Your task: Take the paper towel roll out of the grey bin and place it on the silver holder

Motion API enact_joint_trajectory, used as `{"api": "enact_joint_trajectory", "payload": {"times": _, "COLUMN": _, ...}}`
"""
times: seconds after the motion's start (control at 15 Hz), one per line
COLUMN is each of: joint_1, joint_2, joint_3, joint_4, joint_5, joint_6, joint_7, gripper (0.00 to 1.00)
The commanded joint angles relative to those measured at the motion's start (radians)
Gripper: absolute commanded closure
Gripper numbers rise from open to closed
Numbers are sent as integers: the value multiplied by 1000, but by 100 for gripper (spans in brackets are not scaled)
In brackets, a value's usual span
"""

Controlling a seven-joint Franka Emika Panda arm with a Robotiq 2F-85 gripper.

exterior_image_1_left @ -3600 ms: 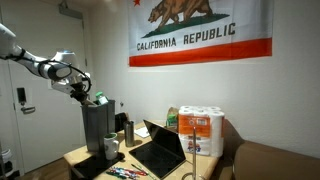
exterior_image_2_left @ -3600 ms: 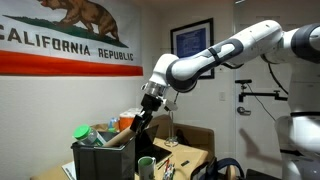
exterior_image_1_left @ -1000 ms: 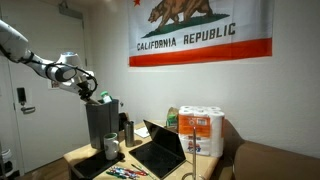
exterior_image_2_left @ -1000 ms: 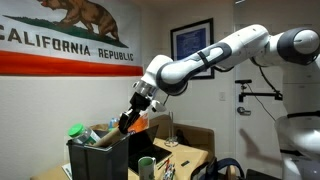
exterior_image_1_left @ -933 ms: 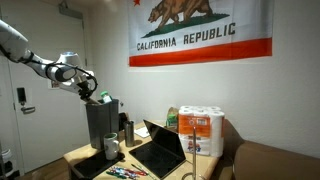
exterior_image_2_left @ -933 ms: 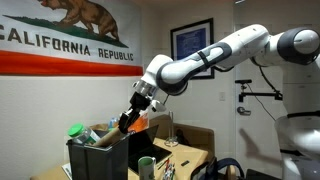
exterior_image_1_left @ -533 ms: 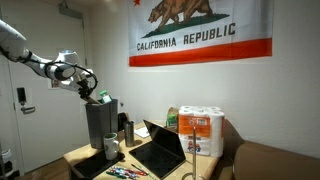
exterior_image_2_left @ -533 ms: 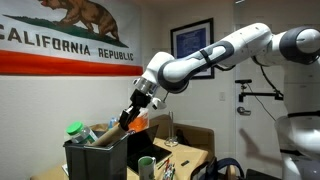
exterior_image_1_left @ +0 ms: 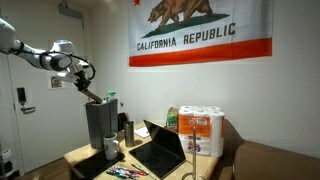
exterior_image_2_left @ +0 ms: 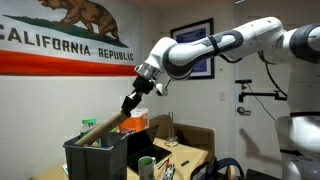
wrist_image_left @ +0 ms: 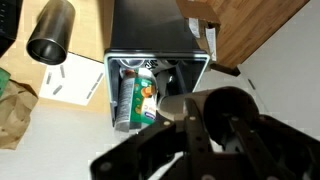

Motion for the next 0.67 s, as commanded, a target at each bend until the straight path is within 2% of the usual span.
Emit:
{"api": "enact_joint_trajectory", "payload": {"times": 0.0, "joint_1": -6, "joint_2": -2, "joint_3": -14, "joint_4": 109, "joint_5": 30, "joint_6": -199, "joint_7": -82, "gripper": 95}}
{"api": "enact_joint_trajectory", "payload": {"times": 0.2, "joint_1": -25, "joint_2": 16, "joint_3": -34, "joint_4": 260, "joint_5": -11, "joint_6": -427, "joint_7": -108, "gripper": 95}}
{"api": "enact_joint_trajectory", "payload": {"times": 0.4, "joint_1": -46, "joint_2": 45, "joint_3": -51, "joint_4": 459, "joint_5": -30, "joint_6": -658, "joint_7": -134, "gripper": 95}}
{"api": "enact_joint_trajectory", "payload": {"times": 0.6, "joint_1": -64, "joint_2": 82, "joint_3": -61, "joint_4": 645, "joint_5": -29, "joint_6": -825, "joint_7": -142, "gripper": 95}}
